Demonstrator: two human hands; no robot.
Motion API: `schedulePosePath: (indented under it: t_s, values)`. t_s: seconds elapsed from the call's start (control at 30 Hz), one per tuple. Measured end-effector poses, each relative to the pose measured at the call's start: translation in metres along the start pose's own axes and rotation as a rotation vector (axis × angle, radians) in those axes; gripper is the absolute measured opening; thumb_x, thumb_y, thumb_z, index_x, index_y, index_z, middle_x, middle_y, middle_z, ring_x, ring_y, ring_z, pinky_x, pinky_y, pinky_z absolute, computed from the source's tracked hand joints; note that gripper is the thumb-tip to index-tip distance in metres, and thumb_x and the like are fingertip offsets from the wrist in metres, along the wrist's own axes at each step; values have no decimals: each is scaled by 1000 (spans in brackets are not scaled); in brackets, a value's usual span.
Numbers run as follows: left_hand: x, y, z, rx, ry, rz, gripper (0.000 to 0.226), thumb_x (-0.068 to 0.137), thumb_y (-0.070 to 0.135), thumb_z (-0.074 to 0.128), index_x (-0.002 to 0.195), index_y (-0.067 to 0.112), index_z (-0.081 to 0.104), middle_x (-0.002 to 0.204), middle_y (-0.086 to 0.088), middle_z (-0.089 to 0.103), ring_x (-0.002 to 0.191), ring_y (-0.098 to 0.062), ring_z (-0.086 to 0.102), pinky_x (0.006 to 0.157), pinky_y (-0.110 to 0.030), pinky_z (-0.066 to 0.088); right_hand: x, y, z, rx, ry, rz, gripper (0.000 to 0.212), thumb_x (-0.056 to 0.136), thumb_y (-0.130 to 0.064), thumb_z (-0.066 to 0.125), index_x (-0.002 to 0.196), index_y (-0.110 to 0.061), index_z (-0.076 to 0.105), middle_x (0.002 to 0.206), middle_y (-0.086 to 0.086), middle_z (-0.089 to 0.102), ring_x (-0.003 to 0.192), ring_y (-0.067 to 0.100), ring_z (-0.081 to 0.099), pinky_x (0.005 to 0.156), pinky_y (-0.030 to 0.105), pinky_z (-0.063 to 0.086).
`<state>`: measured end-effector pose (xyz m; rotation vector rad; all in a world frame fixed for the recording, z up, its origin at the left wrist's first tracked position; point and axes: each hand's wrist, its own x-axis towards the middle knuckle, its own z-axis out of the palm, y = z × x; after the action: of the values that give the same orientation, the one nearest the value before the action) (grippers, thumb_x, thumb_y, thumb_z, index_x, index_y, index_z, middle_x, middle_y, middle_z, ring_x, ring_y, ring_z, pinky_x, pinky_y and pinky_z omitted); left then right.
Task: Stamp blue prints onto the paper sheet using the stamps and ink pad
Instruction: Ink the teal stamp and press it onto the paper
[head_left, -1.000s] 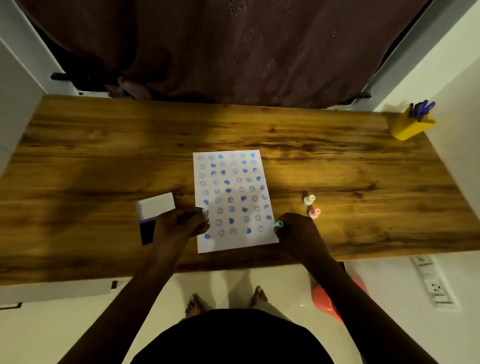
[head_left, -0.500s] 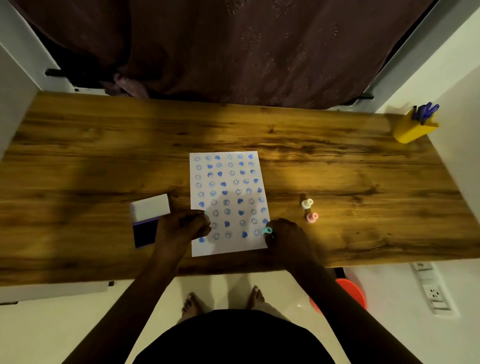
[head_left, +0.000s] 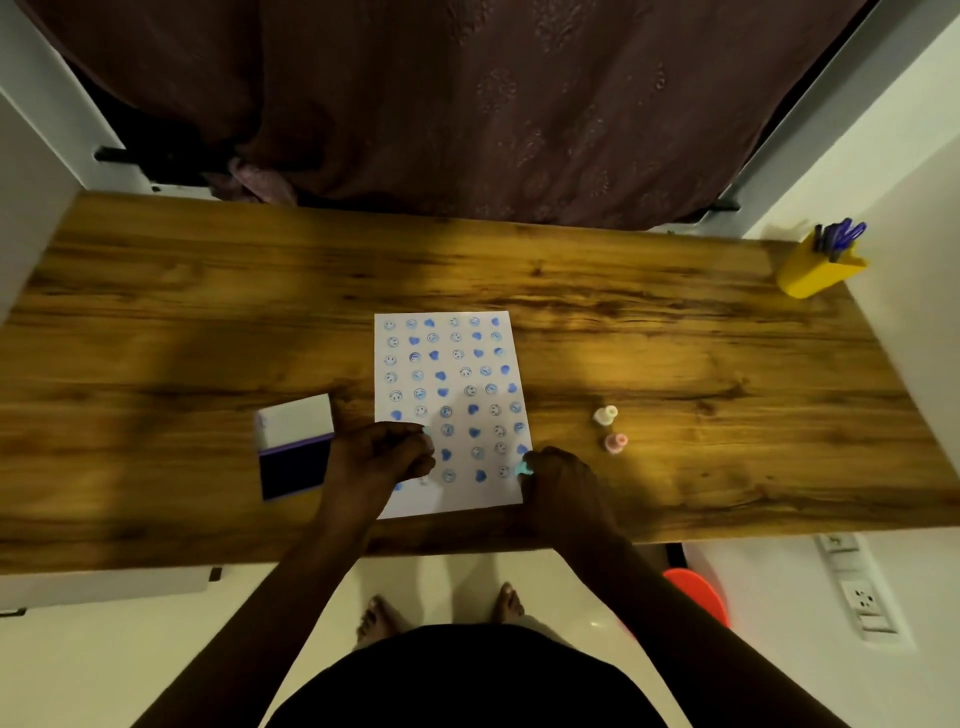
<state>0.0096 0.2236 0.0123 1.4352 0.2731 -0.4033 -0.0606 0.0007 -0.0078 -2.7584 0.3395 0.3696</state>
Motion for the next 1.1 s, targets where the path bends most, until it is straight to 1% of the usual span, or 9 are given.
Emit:
schedulePosePath:
  t_s: [0.13,0.23,0.33,0.4,0.47,0.57,0.73,0.93,1.1]
  values:
    - [-5,7,4,-5,-11,26,20,85,-1,79,73,15,80,77,-12,80,76,-31,75,66,-26,64,3,4,-13,68,-5,7,18,99,-26,64,101,-11,74,103,8,76,96,24,73,83,33,59]
    - [-9,8,9,34,-54,57,13,85,-4,78,75,4,76,75,-10,75,74,-28,71,69,-28,65,6,13,-26,265,39,78,22,94,-32,74,97,-12,80,92,3,78,81,17,71,74,28,54]
    - [-10,8,15,41,-103,57,12,85,-3,78,75,3,75,74,-9,74,70,-22,71,76,-37,64,2,22,-39,839,139,338,20,83,-33,84,88,-14,81,68,-1,69,63,13,59,58,27,46]
    - [-11,6,21,48,-108,35,8,83,2,81,78,7,78,78,-10,79,72,-26,77,77,-38,64,-5,27,-47,1286,120,419,17,82,-24,85,90,-9,82,71,7,66,66,19,56,57,28,44]
    - [-14,5,28,44,-103,13,10,80,5,85,83,14,82,87,-10,82,80,-31,80,76,-38,66,-15,30,-52,1483,62,391,15,86,-19,80,94,-6,81,81,14,68,68,19,61,60,28,47]
    - [-18,4,43,63,-189,25,22,80,6,85,85,27,82,93,-3,82,83,-30,81,73,-37,66,-32,28,-53,1506,-10,280,15,92,-17,74,100,-5,79,81,11,72,71,17,67,58,25,51]
    - [-26,5,65,105,-310,10,23,85,6,81,90,29,83,99,-7,82,89,-33,80,84,-46,64,-51,26,-53,1355,-18,121,18,92,-20,76,109,-17,79,97,9,79,86,20,73,77,30,57]
    - [-30,5,79,137,-388,16,20,88,0,76,106,10,79,100,-11,82,91,-31,80,78,-32,65,-57,31,-59,1357,-48,24,22,92,-15,76,114,-14,77,97,7,79,84,15,72,76,27,56]
    - [-32,3,87,146,-389,20,24,88,-3,75,111,3,77,99,-12,83,91,-31,80,82,-34,65,-55,39,-60,1320,-37,20,23,91,-14,77,113,-17,77,104,9,80,91,19,76,78,30,58]
